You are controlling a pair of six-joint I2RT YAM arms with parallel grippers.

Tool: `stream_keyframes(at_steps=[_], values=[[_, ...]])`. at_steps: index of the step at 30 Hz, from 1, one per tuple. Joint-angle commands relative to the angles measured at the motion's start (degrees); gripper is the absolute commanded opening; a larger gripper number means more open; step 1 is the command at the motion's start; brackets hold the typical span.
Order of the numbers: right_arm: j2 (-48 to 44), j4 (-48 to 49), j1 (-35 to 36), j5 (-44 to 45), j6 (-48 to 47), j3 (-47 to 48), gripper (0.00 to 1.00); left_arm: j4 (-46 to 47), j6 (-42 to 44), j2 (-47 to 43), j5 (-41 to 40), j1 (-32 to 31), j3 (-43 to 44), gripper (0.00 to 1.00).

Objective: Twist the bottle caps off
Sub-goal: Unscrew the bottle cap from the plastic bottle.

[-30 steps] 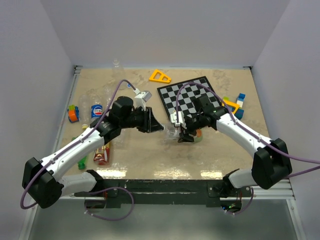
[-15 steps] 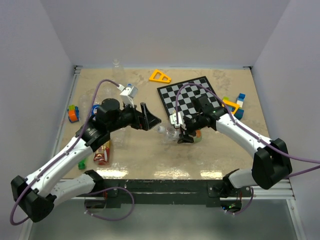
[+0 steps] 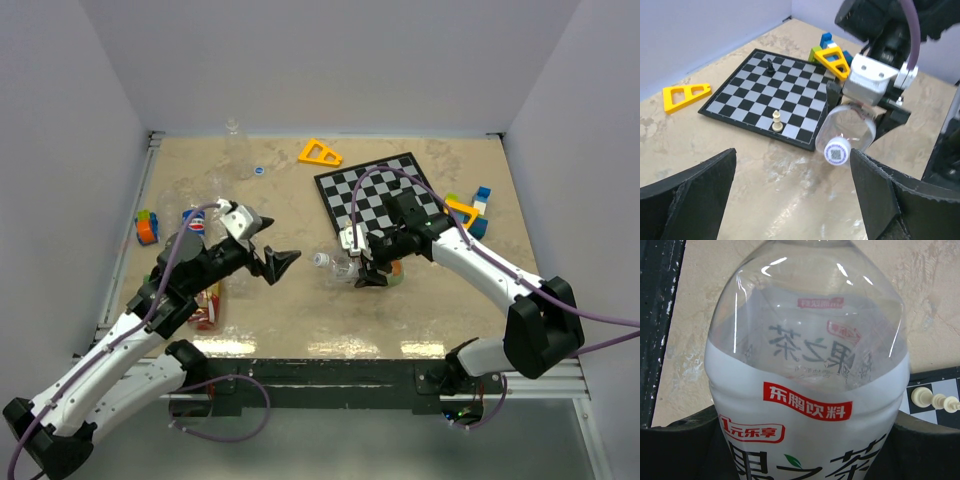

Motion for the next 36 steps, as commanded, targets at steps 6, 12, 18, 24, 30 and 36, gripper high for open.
stream_keyframes(at_steps=[6,12,18,24,30,36], values=[[-0.5,0.0,0.2,-1.5,-0.7,0.3,0.09,7.1,19.6,6.0,11.9,0.2,-1.1,0.99],[-0.4,0.0,0.2,-1.4,-0.7,0.3,0.09,8.8,26.0,8.3,19.1,0.2,-0.9,0.96],[-0.4,-0.1,0.2,-1.5,-0.8,0.3,0.09,11.6,27.7,7.8,23.1,0.1,-2.8,0.96],[-0.3,-0.3,0.3,-1.5,-0.8,0.4,0.09,10.7,30.6,8.3,24.0,0.1,-3.6,0.95],[-0.6,-0.3,0.2,-1.6,-0.9,0.4,0.08,10.7,30.8,8.5,25.3,0.1,-3.2,0.94],[-0.5,-0.3,0.3,-1.6,-1.1,0.4,0.08,10.7,31.6,8.6,26.0,0.1,-3.5,0.94]])
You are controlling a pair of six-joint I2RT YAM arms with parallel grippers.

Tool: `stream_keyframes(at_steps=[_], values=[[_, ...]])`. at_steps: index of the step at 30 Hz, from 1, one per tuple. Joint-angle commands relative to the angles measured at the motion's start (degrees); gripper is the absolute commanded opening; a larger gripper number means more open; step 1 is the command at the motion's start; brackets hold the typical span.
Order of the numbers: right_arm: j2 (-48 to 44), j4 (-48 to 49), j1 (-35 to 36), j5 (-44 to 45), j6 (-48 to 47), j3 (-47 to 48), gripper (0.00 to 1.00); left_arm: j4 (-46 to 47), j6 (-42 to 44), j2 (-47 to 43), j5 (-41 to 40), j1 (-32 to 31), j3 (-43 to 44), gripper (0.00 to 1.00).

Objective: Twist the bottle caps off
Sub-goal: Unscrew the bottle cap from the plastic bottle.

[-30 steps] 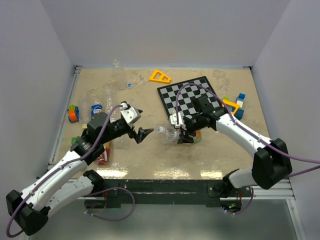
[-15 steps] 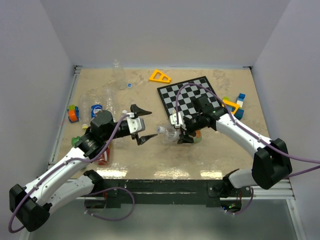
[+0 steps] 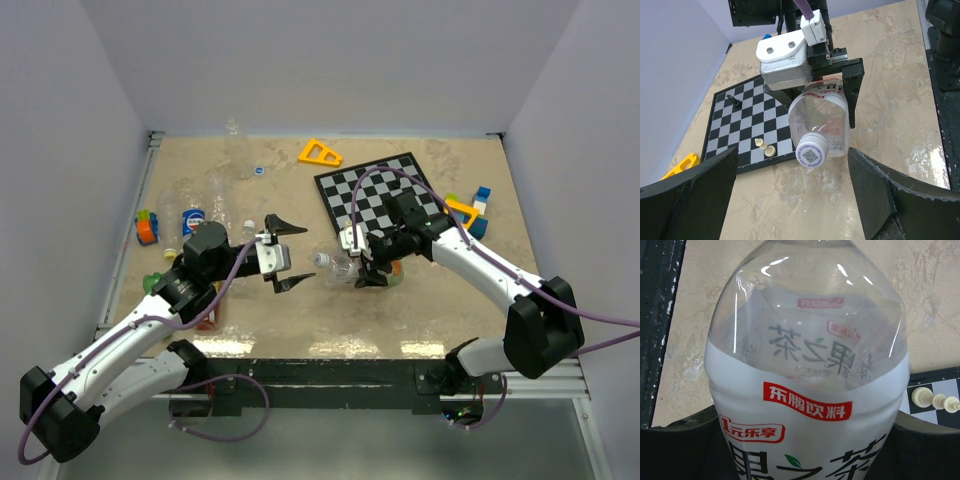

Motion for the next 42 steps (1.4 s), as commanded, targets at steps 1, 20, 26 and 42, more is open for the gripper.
stream_keyframes(at_steps=[1,20,26,42], values=[[-0.5,-0.2,0.2,-1.6,-1.0,0.4,0.08,2.5,2.2,-0.1,2.5,0.2,-0.3,0.94],[-0.4,-0.2,0.3,-1.6,-0.9,0.4,0.08,2.7,3.8,1.8,5.3,0.1,0.6,0.93],[-0.6,-0.3,0.3,-1.6,-0.9,0.5,0.08,2.3,3.4,4.6,6.8,0.1,2.6,0.87],[-0.8,-0.3,0.3,-1.7,-1.0,0.5,0.08,3.0,0.4,10.7,8.7,0.1,5.0,0.59]])
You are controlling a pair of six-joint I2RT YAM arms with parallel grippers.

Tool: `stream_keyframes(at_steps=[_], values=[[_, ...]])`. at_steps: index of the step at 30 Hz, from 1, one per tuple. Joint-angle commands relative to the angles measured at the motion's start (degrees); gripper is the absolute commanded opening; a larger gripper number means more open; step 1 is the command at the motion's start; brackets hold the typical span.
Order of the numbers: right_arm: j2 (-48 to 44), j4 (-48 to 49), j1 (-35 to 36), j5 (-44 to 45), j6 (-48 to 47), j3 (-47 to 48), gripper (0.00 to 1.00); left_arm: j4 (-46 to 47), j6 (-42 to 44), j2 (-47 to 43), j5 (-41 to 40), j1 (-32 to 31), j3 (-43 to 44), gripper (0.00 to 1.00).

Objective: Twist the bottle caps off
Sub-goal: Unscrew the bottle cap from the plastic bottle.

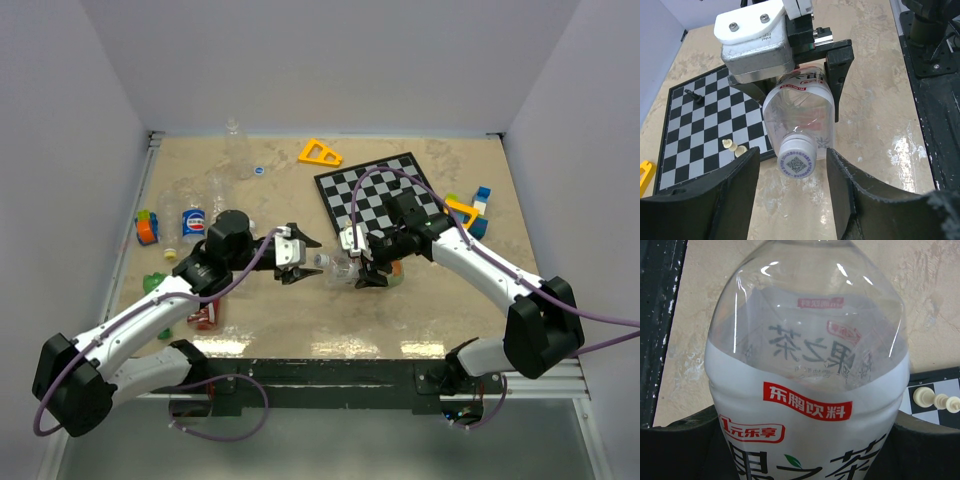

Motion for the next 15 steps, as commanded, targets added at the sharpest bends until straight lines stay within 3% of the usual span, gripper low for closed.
stream_keyframes(at_steps=[1,12,15], values=[[-0.9,0.0,0.3,-1.7,-0.8,0.5,0.08,3.0,-1.0,0.8,2.8,0.1,2.9,0.57],[-0.9,0.0,0.3,-1.7,-0.8,0.5,0.08,3.1,-2.3,1.6,4.1,0.1,2.9,0.42],[-0.9,0.0,0.3,-1.6,-0.8,0.5,0.08,3.0,-2.7,1.9,4.4,0.1,2.9,0.27]])
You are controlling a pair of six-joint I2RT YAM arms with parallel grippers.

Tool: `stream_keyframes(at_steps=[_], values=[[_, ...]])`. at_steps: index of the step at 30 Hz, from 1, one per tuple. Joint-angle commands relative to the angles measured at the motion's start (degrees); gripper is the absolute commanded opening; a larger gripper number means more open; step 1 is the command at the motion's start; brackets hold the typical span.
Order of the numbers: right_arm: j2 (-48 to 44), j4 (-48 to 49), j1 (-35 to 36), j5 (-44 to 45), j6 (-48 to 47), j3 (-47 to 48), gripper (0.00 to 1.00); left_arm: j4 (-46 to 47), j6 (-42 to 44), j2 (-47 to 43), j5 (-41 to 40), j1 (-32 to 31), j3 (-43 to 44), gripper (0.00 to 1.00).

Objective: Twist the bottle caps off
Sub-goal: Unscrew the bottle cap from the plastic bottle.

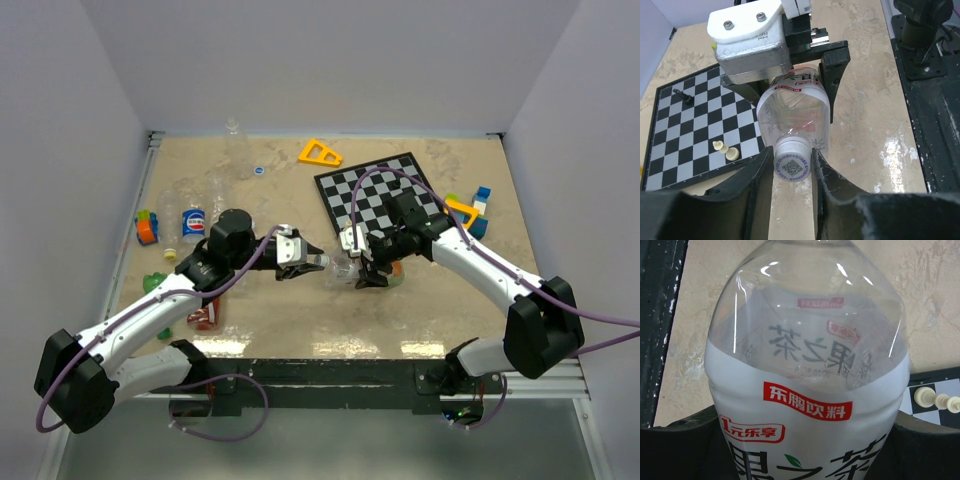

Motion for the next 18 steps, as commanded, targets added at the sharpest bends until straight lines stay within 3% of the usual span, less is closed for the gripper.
stream_keyframes(at_steps=[1,4,7,11,15,18], values=[[-0.9,0.2,0.3,-1.6,-0.7,0.5,0.08,2.5,-1.2,0.3,2.6,0.1,2.6,0.2],[-0.9,0.2,0.3,-1.6,-0.7,0.5,0.08,2.8,-5.0,0.2,1.9,0.1,3.0,0.0],[-0.9,0.2,0.3,-1.5,-0.7,0.5,0.08,4.9,-14.8,-1.3,-1.3,0.1,2.7,0.0],[-0.8,0.3,0.3,-1.5,-0.7,0.4,0.08,4.7,-36.2,-4.1,-10.9,0.1,2.5,0.0],[-0.6,0.2,0.3,-1.5,-0.6,0.5,0.08,-5.3,-55.8,-5.1,-24.3,0.1,5.1,0.0],[-0.6,0.3,0.3,-1.6,-0.6,0.4,0.08,-11.1,-61.6,-4.2,-24.3,0.1,7.1,0.0]])
